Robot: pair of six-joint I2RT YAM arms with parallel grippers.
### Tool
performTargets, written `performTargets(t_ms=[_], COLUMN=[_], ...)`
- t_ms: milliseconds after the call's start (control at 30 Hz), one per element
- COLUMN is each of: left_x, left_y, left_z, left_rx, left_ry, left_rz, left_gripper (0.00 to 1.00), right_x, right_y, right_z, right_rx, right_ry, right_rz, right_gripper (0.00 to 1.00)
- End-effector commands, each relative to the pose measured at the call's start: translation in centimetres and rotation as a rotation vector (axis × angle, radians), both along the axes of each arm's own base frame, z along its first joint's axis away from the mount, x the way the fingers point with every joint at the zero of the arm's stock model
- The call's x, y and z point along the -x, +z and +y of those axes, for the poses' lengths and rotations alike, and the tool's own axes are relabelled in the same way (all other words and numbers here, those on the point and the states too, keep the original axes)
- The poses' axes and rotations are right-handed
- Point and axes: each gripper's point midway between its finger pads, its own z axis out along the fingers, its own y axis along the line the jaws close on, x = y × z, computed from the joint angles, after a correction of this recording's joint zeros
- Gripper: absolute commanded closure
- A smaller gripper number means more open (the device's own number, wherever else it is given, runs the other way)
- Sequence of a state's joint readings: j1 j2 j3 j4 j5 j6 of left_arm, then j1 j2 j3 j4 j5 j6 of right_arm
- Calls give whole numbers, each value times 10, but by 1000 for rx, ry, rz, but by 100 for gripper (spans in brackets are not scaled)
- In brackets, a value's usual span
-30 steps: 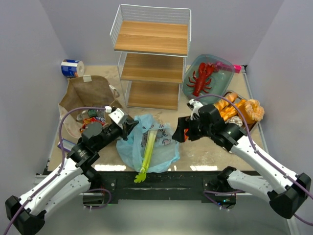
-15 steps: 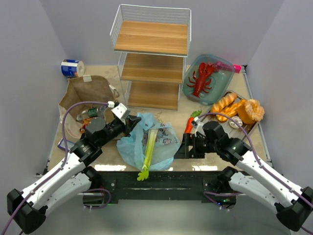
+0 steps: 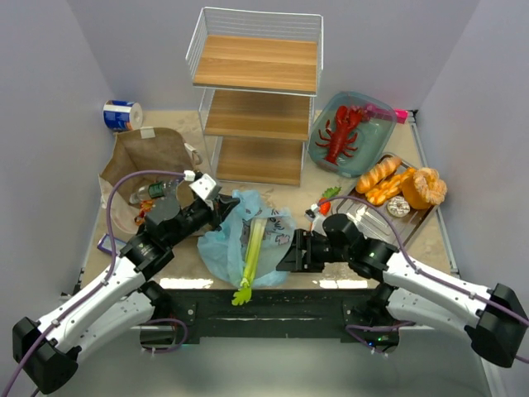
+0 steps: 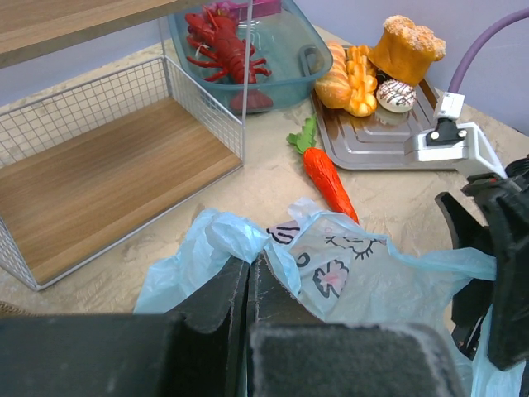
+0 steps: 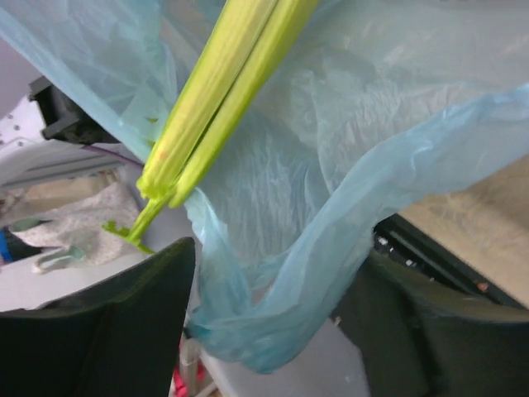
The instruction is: Place the mixed food into the grocery bags and tie them
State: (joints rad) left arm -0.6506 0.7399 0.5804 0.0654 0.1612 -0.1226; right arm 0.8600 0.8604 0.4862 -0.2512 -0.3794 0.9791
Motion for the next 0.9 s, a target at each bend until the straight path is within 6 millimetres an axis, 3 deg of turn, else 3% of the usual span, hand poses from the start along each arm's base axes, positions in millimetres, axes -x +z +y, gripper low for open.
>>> performTargets(t_ms=[0, 33, 67, 100, 133, 167, 233, 267, 333, 433, 467, 500, 567, 600, 667, 700, 733, 800, 833, 867], left_x=[-2, -4, -7, -13, -12, -11, -10, -3, 4, 7, 6, -1, -10, -19, -28, -24, -21, -10, -5, 3], left_y=[36, 50, 63, 74, 129, 144, 178, 211, 230, 221, 209, 179, 141, 108, 85, 114, 124, 165, 182, 190], left_z=[-4, -4, -1, 0, 4, 6, 9, 15, 18, 16, 14, 11, 6, 2, -4, -8, -10, -7, -4, 3], left_rx=[72, 83, 65, 52, 86, 77, 86, 123, 164, 185, 175, 144, 107, 58, -11, 15, 21, 86, 135, 160], left_ry=[-4, -1, 10, 33, 44, 47, 60, 61, 58, 47, 45, 52, 62, 72, 62, 32, 14, -7, -6, 1], left_rz=[-84, -109, -145, -159, -253, -259, -290, -331, -338, -287, -265, -213, -156, -102, -41, -73, -73, -141, -172, -194], left_gripper=[100, 100, 100, 100, 100, 100, 100, 100, 100, 100, 100, 100, 100, 100, 100, 100, 100, 100, 100, 100], right_x=[-32, -32, -51, -58, -59, -75, -80, -80, -81, -83, -87, -90, -95, -100, -97, -94, -89, -82, -80, -79], right_y=[37, 34, 81, 100, 106, 168, 210, 250, 276, 272, 251, 236, 198, 182, 204, 218, 255, 290, 301, 296], right_z=[23, 18, 22, 19, 5, 6, -5, -8, -9, -8, -5, -1, 4, 10, 14, 16, 19, 13, 3, 0], right_rx=[-93, -27, -43, -8, 101, 65, 81, 19, -24, -21, 13, 40, 130, 182, 179, 150, 61, -41, -91, -103], right_ry=[-64, -37, -69, -69, -40, -83, -96, -118, -131, -131, -119, -105, -60, -31, 18, 30, 26, -20, -72, -91], right_rz=[-128, -157, -264, -321, -373, -490, -589, -656, -714, -730, -712, -697, -650, -614, -633, -648, -706, -764, -809, -808], right_gripper=[68, 81, 92, 100, 100, 100, 100, 100, 100, 100, 100, 100, 100, 100, 100, 100, 100, 100, 100, 98])
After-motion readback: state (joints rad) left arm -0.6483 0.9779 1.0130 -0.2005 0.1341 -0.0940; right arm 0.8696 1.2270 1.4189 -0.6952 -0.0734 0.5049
